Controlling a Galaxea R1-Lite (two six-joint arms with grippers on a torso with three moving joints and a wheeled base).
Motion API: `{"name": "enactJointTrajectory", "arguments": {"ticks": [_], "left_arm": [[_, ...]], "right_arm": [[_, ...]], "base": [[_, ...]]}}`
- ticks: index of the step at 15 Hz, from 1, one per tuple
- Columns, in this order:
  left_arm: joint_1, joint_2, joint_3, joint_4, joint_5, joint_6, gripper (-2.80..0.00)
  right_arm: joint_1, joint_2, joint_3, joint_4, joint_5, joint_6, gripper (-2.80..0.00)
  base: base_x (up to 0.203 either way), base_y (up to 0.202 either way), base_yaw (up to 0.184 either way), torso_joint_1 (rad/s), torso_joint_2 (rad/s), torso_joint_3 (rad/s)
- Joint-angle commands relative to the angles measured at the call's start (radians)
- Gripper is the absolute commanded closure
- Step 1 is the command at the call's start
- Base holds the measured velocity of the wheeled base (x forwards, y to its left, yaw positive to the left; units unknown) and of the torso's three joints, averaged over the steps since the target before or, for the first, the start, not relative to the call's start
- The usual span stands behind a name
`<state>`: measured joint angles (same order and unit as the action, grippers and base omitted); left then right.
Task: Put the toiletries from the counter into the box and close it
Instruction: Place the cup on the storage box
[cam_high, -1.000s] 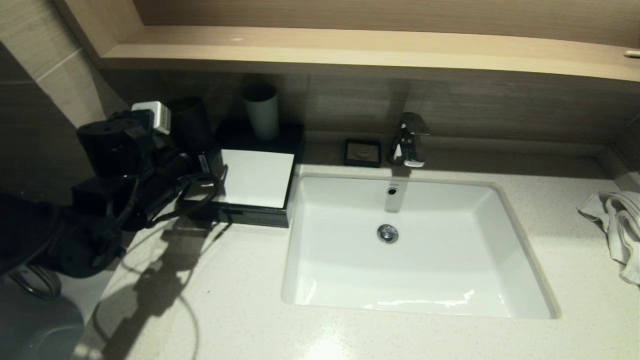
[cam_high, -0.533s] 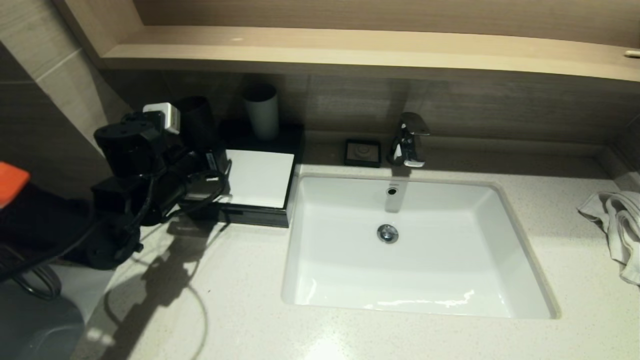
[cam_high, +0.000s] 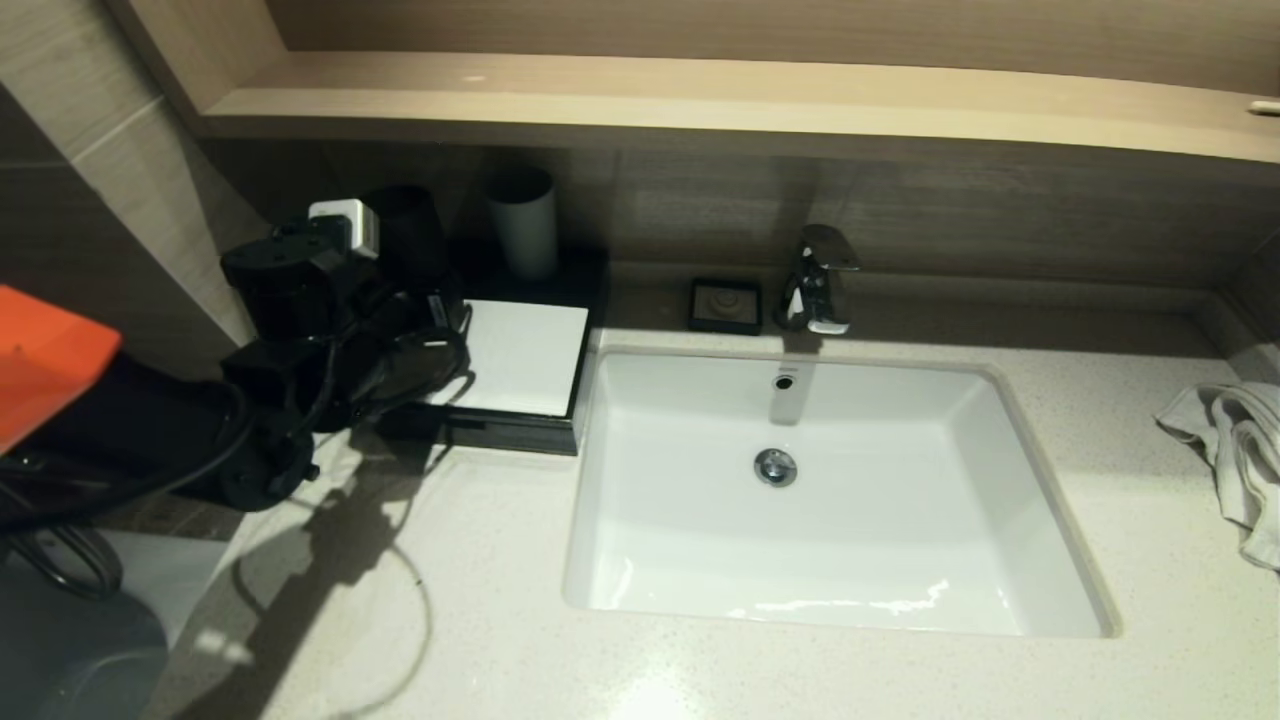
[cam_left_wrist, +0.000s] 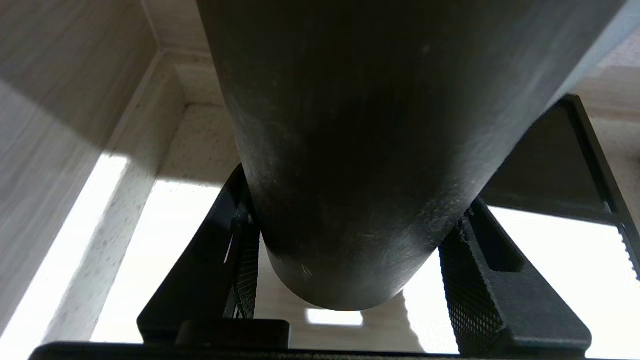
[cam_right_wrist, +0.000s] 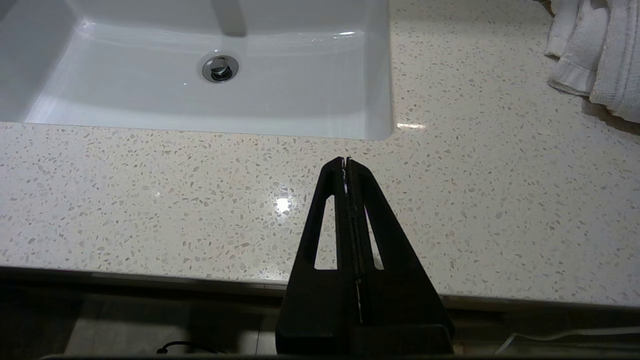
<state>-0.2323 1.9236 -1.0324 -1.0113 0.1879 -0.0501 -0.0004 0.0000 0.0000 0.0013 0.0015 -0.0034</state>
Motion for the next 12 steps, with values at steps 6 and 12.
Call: {"name": "enactJointTrajectory", "arguments": {"ticks": [6, 12], "left_arm": [[0.001, 0.081, -0.095, -0.007, -0.001, 0.000, 0.00], [0.001, 0.121, -0.133, -0.043, -0.004, 0.016, 0.00]], "right_arm": [[0.000, 0.000, 0.000, 0.000, 0.000, -0.001, 0.00], [0.000, 0.000, 0.000, 0.000, 0.000, -0.001, 0.00]], "base": [[0.000, 0.000, 0.000, 0.000, 0.00, 0.000], [0.000, 0.000, 0.000, 0.000, 0.00, 0.000]]}}
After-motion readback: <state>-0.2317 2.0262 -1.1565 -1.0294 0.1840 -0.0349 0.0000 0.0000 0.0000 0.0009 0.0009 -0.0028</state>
